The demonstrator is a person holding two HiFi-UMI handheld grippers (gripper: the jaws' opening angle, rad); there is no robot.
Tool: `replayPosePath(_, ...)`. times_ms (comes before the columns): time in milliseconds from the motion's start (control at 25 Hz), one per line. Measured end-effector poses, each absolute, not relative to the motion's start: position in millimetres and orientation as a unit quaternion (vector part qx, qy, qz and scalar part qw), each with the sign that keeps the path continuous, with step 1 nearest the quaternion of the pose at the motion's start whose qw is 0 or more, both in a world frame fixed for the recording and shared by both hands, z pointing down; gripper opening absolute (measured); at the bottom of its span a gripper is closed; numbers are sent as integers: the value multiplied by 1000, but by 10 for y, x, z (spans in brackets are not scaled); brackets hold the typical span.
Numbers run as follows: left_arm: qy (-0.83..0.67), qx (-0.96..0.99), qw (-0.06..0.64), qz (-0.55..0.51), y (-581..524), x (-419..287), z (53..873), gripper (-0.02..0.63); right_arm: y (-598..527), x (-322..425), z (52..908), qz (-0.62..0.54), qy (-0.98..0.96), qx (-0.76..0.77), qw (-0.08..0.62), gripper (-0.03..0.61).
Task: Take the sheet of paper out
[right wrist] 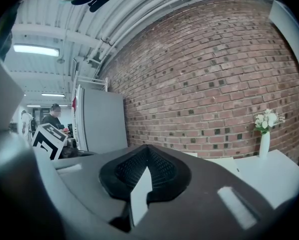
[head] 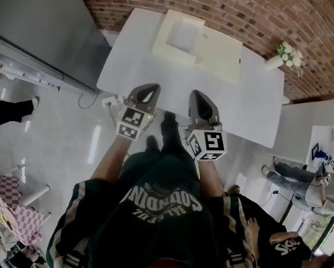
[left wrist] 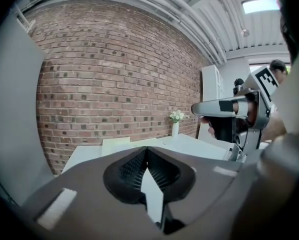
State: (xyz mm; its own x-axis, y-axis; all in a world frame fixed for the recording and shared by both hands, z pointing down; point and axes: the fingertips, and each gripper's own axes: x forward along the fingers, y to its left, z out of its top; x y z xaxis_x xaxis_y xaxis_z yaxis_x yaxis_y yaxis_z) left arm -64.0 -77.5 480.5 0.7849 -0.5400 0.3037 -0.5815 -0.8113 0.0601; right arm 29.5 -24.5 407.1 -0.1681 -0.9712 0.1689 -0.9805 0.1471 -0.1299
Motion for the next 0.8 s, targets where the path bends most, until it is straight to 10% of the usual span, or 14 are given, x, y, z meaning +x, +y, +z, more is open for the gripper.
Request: replayPosePath(800,-307,936,86,150,-2244,91,4753,11,-1786,921,4225,108,-767,630,61,2)
